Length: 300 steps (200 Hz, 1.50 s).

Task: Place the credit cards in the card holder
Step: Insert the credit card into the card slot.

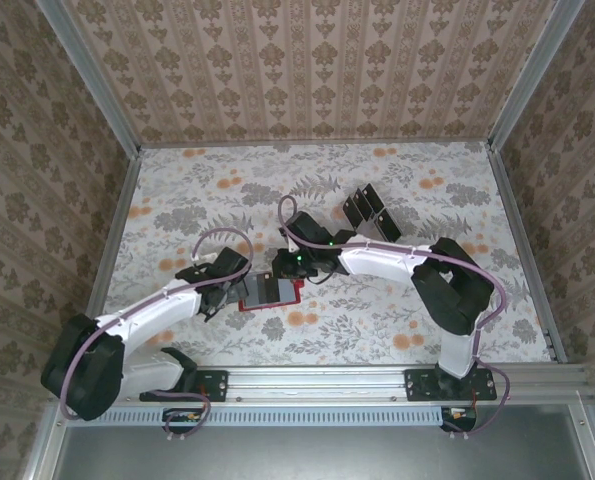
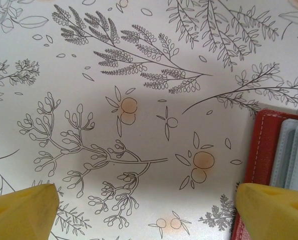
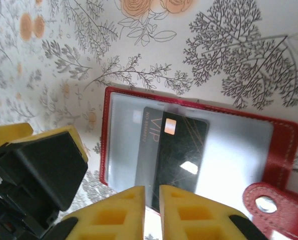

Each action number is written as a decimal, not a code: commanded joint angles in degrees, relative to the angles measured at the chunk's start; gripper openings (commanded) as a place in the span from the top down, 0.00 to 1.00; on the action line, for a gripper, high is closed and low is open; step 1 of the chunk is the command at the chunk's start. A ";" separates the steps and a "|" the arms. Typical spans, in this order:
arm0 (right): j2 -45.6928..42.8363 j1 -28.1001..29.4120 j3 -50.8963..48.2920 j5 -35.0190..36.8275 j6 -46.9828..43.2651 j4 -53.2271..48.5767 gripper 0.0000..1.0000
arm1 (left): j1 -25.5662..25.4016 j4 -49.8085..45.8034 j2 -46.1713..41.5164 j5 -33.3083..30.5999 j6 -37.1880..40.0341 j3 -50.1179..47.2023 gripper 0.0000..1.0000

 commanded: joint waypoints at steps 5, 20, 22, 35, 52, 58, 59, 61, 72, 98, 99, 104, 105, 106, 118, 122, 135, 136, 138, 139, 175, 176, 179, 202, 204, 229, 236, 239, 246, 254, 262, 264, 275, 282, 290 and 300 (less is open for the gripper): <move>2.70 0.67 3.23 3.86 -4.33 -9.95 0.90 | 0.46 0.71 1.40 0.88 0.44 -0.93 0.00; 4.03 0.84 3.66 3.71 -4.45 -10.01 0.91 | 0.42 0.98 1.99 0.96 0.25 -1.22 0.00; 4.16 0.83 3.67 3.69 -4.45 -9.95 0.91 | 0.46 0.97 2.06 0.97 0.25 -1.33 0.00; 5.21 1.10 4.13 3.60 -4.42 -9.85 0.93 | 0.48 1.52 2.30 1.05 0.23 -1.76 0.00; 6.53 1.47 4.78 3.52 -4.35 -9.72 0.93 | 0.46 1.93 2.61 1.21 -0.08 -2.38 0.00; 6.94 1.62 5.03 3.51 -4.36 -9.68 0.93 | 0.44 2.22 2.75 1.39 -0.12 -2.56 0.00; 6.98 1.67 5.07 3.47 -4.40 -9.66 0.93 | 0.42 2.28 2.77 1.40 -0.12 -2.65 0.00; 7.18 1.70 5.17 3.44 -4.30 -9.64 0.93 | 0.42 2.39 2.83 1.45 -0.19 -2.76 0.00; 7.95 1.85 5.78 3.38 -4.27 -9.64 0.93 | 0.44 2.90 3.25 1.55 -0.22 -3.10 0.00; 9.92 2.32 7.47 3.34 -4.35 -10.36 0.94 | 0.46 4.13 4.41 2.07 -0.39 -3.57 0.00; 10.01 2.37 7.52 3.25 -4.35 -10.39 0.94 | 0.48 4.16 4.44 2.09 -0.39 -3.59 0.00; 10.26 2.46 7.73 3.23 -4.27 -10.34 0.93 | 0.45 4.26 4.66 2.17 -0.39 -3.68 0.00; 10.30 2.52 7.78 3.24 -4.27 -10.34 0.94 | 0.48 4.36 4.69 2.23 -0.39 -3.69 0.00; 10.37 2.51 7.81 3.24 -4.27 -10.38 0.93 | 0.44 4.40 4.75 2.26 -0.35 -3.70 0.00; 10.76 2.76 8.07 3.25 -4.15 -10.36 0.93 | 0.46 4.95 5.23 2.44 -0.35 -3.87 0.00; 10.94 2.79 8.15 3.25 -4.10 -10.38 0.94 | 0.46 5.12 5.32 2.54 -0.39 -3.92 0.00; 11.23 3.09 8.45 3.15 -4.01 -10.46 0.93 | 0.44 5.59 5.63 2.64 -0.36 -4.19 0.00; 11.32 3.15 8.45 3.16 -4.01 -10.44 0.93 | 0.42 5.64 5.66 2.64 -0.38 -4.21 0.00; 11.34 3.12 8.52 3.16 -3.96 -10.43 0.94 | 0.42 5.69 5.68 2.64 -0.36 -4.23 0.00; 11.42 3.12 8.53 3.16 -3.94 -10.38 0.93 | 0.41 5.73 5.69 2.64 -0.38 -4.23 0.00; 12.20 3.48 8.98 2.20 -2.97 -9.18 0.94 | 0.43 6.29 5.96 2.89 -0.45 -4.89 0.00; 12.20 3.47 8.93 2.15 -2.91 -9.15 0.94 | 0.47 6.29 5.96 2.85 -0.46 -4.91 0.00; 12.20 3.50 8.94 2.11 -2.75 -8.99 0.94 | 0.46 6.30 5.97 2.89 -0.41 -4.93 0.00; 12.65 3.73 9.21 1.42 -2.00 -8.07 0.94 | 0.45 6.45 5.87 2.92 -0.40 -5.08 0.00; 12.77 3.80 9.26 1.34 -1.90 -8.12 0.94 | 0.42 6.42 5.82 2.91 -0.37 -5.15 0.00; 13.30 4.02 9.93 0.54 -1.18 -7.27 0.94 | 0.48 6.52 5.84 2.99 -0.39 -5.12 0.00; 13.37 4.14 10.07 0.31 -0.95 -6.96 0.94 | 0.46 6.56 5.86 3.05 -0.39 -5.19 0.00; 13.41 4.14 10.18 0.27 -0.87 -6.87 0.94 | 0.43 6.54 5.82 3.07 -0.38 -5.20 0.00; 13.47 4.26 10.32 0.09 -0.68 -6.71 0.94 | 0.41 6.47 5.78 3.04 -0.38 -5.20 0.00; 13.52 4.35 10.51 -0.08 -0.50 -6.48 0.94 | 0.42 6.46 5.78 3.07 -0.38 -5.18 0.00; 13.52 4.52 10.64 -0.18 -0.41 -6.32 0.93 | 0.46 6.41 5.78 3.07 -0.37 -5.20 0.00; 13.54 4.50 10.71 -0.18 -0.36 -6.34 0.93 | 0.45 6.39 5.78 3.03 -0.38 -5.13 0.00; 13.42 4.55 10.81 -0.35 -0.15 -6.12 0.93 | 0.46 6.21 5.69 3.05 -0.36 -5.03 0.00; 13.32 4.66 10.78 -0.40 -0.04 -5.89 0.93 | 0.41 6.05 5.54 2.99 -0.39 -4.94 0.00; 13.33 4.75 10.91 -0.52 0.11 -5.71 0.93 | 0.41 5.81 5.37 2.96 -0.37 -4.78 0.00; 13.25 4.71 10.73 -0.62 0.34 -5.38 0.93 | 0.41 5.28 5.02 2.76 -0.35 -4.52 0.00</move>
